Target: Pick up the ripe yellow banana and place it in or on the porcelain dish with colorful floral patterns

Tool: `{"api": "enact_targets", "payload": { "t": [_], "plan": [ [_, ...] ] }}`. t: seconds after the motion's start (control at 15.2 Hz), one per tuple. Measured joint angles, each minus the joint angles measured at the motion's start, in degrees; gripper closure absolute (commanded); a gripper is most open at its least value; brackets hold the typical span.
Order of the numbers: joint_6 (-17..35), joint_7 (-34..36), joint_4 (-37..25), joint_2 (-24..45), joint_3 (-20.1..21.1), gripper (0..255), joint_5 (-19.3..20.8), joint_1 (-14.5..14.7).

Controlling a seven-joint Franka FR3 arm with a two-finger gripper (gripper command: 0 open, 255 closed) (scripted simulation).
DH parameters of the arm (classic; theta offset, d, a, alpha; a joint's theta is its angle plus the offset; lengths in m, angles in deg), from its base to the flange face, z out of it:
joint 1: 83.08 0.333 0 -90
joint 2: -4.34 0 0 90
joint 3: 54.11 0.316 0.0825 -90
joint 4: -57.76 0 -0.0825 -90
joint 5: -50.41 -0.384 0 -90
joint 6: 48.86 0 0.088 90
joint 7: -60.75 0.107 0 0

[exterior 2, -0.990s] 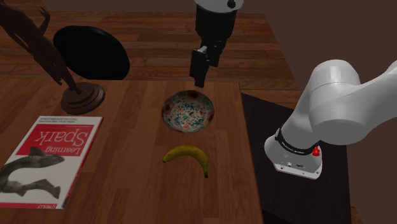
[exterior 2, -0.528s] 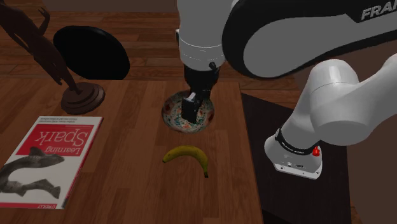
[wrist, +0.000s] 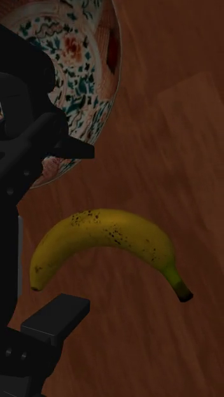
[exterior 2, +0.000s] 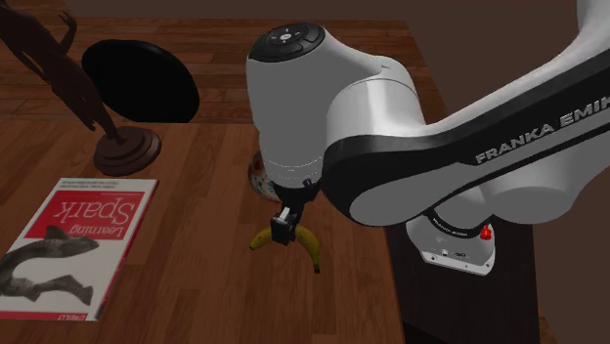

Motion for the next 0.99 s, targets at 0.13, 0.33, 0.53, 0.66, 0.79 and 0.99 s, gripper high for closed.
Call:
{"api": "enact_targets", "payload": {
  "t": [0.13, 0.33, 0.53, 0.66, 0.79, 0.99],
  "plan": [
    [2.3, 0.7, 0.1, 2.4, 1.1, 0, 0.0, -0.1],
    [5.8, 0.9, 1.3, 4.7, 2.0, 0, -0.1, -0.3],
    [8.8, 1.3, 2.3, 6.8, 2.8, 0, -0.1, -0.4],
    [9.6, 1.3, 2.5, 7.3, 2.9, 0, 0.0, -0.5],
    [9.7, 1.3, 2.5, 7.4, 2.9, 0, 0.0, -0.5],
    [9.8, 1.3, 2.6, 7.5, 2.9, 0, 0.0, -0.5]
  ]
}}
